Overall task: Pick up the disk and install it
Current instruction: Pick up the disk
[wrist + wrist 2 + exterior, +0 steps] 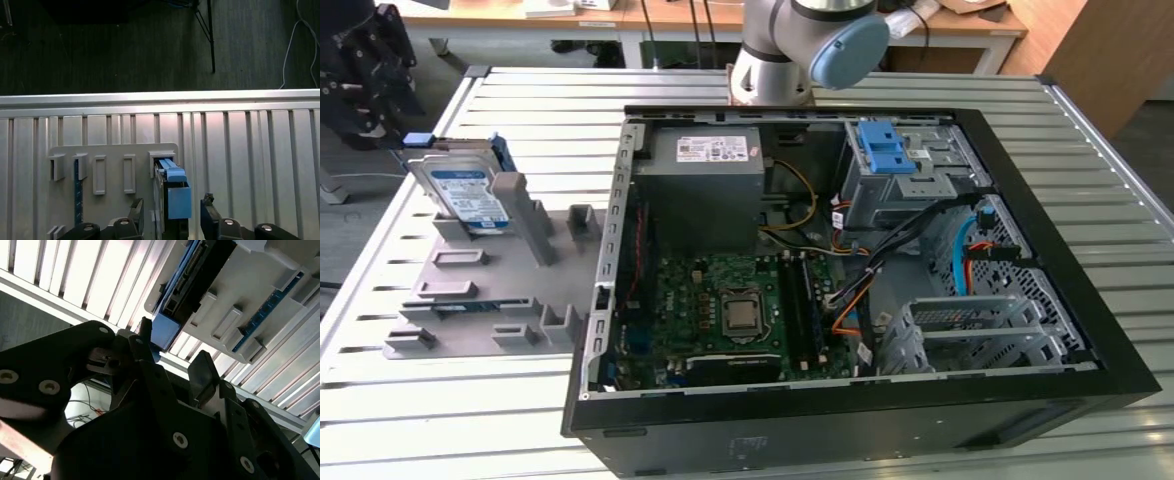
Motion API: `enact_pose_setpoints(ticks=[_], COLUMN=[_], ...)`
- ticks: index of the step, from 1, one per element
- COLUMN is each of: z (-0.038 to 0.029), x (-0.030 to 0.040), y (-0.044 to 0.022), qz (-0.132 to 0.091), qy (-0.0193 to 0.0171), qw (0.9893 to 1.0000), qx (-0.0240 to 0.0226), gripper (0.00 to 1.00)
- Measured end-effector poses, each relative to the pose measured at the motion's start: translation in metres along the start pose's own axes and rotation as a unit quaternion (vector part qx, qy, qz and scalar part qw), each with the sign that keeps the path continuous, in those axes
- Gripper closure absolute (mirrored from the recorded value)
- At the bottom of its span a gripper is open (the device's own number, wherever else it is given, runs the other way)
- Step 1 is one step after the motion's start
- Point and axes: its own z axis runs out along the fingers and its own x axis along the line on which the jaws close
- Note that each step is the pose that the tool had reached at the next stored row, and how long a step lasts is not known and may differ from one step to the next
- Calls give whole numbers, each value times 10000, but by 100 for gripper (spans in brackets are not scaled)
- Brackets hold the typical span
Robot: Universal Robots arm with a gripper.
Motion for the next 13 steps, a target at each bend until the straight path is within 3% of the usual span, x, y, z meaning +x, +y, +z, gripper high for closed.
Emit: enact_pose_setpoints(ticks=[1,2,7,10,13], z=[0,3,48,73,109], x=[0,0,3,4,-6], y=[0,-1,-3,-5,-6], qz=[0,0,-5,-5,-2], qy=[0,0,12,27,103], qw=[10000,10000,10000,10000,9999], qx=[1,4,67,81,86], gripper=[47,41,41,41,41])
